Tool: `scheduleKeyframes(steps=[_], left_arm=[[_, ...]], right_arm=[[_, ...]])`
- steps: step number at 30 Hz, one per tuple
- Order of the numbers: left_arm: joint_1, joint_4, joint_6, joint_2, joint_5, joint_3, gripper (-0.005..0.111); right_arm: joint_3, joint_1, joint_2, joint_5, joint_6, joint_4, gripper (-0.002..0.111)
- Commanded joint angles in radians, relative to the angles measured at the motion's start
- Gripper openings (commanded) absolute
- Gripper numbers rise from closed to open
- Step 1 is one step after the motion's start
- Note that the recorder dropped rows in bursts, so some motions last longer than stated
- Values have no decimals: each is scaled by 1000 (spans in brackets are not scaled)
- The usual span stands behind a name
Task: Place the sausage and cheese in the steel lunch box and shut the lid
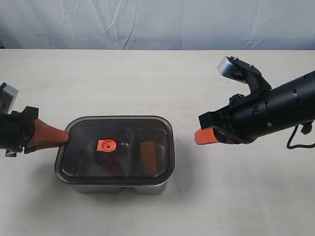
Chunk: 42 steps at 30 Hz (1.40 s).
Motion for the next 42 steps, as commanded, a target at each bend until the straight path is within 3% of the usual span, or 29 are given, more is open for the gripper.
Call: scheduleKeyframes(steps=[1, 11, 24, 35, 42], left_arm=[[-9, 88, 7, 6, 5, 1, 0], [23, 65, 9, 4, 21, 1, 0], [23, 126, 16, 2, 36, -27, 0], [23, 93, 31, 2, 43, -27, 1], [23, 78, 56, 2, 49, -27, 17]], right_arm=[[2, -5, -3, 2, -19, 24, -1], [2, -5, -4, 42, -30, 26, -1], [2, -5, -4, 41, -30, 43, -1], [2, -5, -4, 41, -38, 46, -1], [2, -5, -4, 41, -46, 46, -1]])
